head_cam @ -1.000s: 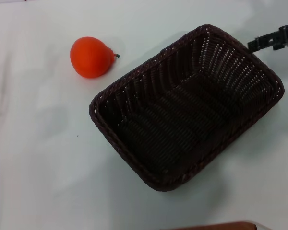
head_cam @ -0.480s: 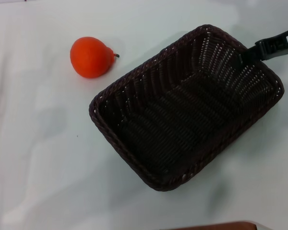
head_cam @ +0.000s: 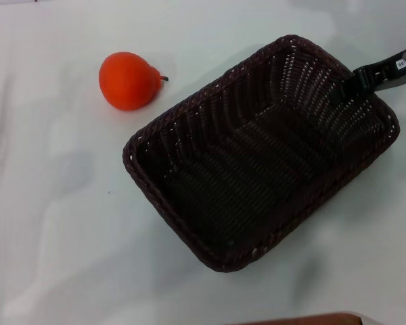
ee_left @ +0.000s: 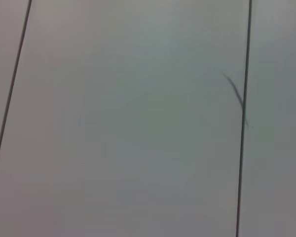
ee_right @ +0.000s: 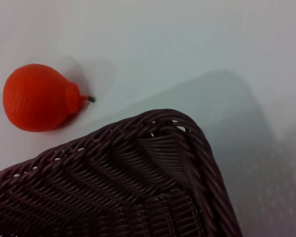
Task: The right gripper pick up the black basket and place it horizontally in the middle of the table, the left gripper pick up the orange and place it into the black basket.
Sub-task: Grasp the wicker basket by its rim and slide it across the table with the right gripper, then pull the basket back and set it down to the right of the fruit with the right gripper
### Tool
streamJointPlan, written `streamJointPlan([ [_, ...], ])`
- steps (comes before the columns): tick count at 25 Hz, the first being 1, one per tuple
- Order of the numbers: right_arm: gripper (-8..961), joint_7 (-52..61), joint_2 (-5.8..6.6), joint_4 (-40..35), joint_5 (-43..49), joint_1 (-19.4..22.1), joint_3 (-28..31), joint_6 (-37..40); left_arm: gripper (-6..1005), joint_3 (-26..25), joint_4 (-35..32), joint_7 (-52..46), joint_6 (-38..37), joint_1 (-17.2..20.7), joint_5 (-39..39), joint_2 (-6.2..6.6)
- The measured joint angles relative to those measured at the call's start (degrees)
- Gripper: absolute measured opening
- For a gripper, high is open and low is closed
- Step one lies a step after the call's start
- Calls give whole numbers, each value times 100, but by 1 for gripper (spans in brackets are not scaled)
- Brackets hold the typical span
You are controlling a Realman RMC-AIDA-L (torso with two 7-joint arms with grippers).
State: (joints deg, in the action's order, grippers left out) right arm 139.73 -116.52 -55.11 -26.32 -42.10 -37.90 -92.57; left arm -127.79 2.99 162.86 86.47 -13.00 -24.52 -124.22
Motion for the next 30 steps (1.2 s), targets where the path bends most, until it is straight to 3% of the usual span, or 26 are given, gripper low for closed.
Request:
streamJointPlan([
  [5, 181, 137, -19, 0, -55, 38, 57, -78, 914, 0, -31, 0, 1, 13, 0, -3],
  [12, 177, 354, -8, -161, -926, 445, 640, -341, 912, 0, -44, 0, 0, 34, 0, -6],
  [24, 177, 904, -294, -770, -1219, 1287, 793, -320, 908, 9, -31, 0, 3, 35, -18, 1],
  [30, 178, 1028, -342, -735, -1660, 1675, 961, -70, 907, 47, -23, 0, 0, 11, -48, 4],
])
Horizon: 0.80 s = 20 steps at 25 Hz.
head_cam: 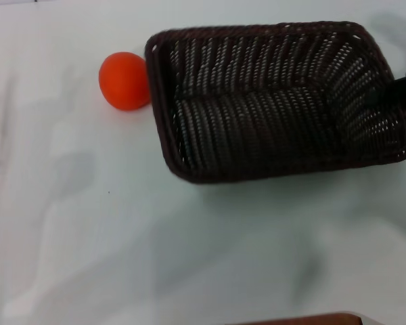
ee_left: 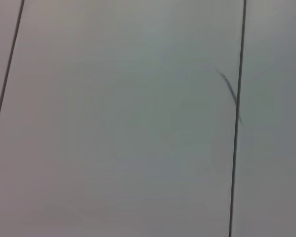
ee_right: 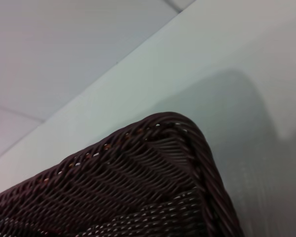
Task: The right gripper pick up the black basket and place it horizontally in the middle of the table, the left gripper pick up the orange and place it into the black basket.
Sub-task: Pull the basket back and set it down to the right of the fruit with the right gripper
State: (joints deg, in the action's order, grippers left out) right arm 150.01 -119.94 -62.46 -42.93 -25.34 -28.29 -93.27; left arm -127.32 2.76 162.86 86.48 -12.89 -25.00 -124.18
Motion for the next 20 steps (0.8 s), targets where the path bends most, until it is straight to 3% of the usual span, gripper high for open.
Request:
streamJointPlan([
  [6, 199, 162, 0, 128, -95, 186, 26, 306, 905, 74, 11, 0, 0, -43, -4, 0],
  [20, 348, 231, 35, 403, -120, 54, -126, 536, 901, 155, 16, 0, 62, -73, -5, -16],
])
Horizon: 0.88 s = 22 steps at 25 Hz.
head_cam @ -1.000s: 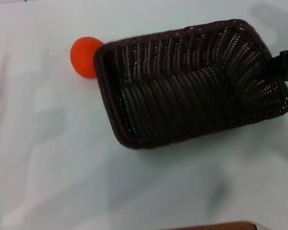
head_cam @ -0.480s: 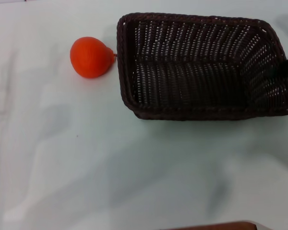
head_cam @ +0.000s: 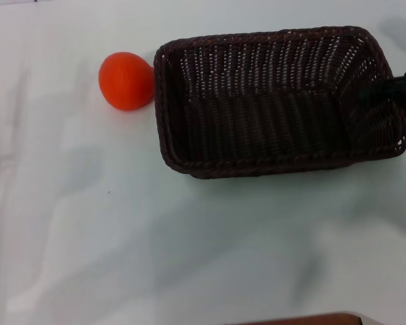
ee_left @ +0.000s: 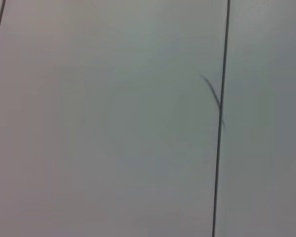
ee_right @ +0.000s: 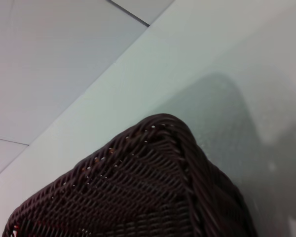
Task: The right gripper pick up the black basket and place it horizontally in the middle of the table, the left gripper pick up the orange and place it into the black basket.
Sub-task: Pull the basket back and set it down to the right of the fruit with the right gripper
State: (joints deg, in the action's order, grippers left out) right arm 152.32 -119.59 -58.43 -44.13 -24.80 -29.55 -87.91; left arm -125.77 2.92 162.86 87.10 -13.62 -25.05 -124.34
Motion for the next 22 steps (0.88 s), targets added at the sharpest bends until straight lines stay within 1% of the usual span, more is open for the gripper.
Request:
streamJointPlan([
  [1, 359, 0, 2, 9, -15, -15, -11, 6, 901, 0, 2, 0, 5, 0, 0, -1],
  [6, 511, -24, 9, 65, -29, -114, -38, 13, 900, 0, -4, 0, 68, 11, 0, -5],
  [9, 602, -40, 16, 201, 5, -209, -151, 55, 899, 0, -4, 0, 92, 19, 0, -11],
  [14, 667, -49, 18, 426, 31, -345, -357, 147, 898, 8, -15, 0, 164, 30, 1, -11],
  [22, 667, -91, 43, 426, 17, -301, -375, 240, 895, 67, -41, -67, 126, 48, 1, -7],
])
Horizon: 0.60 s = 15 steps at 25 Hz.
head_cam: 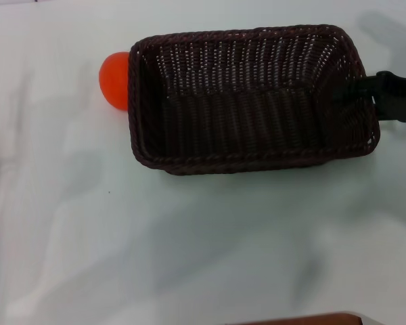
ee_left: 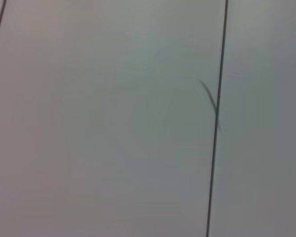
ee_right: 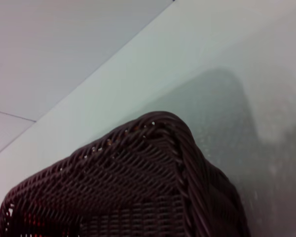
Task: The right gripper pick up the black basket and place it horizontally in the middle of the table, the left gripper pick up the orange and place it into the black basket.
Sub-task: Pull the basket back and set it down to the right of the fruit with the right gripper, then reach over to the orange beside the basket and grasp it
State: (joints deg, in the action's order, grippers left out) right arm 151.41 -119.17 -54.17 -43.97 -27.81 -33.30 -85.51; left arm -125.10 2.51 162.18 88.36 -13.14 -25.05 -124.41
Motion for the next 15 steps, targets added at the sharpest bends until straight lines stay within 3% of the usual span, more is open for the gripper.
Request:
streamJointPlan([
  [2, 667, -20, 27, -51, 16, 38, 7, -101, 895, 109, 4, -217, -82, 0, 0, 22],
  [5, 668, -18, 61, -381, 5, 211, 95, -275, 894, 505, 218, -1167, -399, 31, -2, 167],
  [12, 668, -405, 62, -1211, -326, 537, 1272, -782, 892, 2108, 1029, -2651, -1470, -5, -361, 753],
  [15, 668, -584, 92, -1090, -569, 554, 1383, -840, 891, 2192, 1137, -2845, -1632, -83, -458, 786],
])
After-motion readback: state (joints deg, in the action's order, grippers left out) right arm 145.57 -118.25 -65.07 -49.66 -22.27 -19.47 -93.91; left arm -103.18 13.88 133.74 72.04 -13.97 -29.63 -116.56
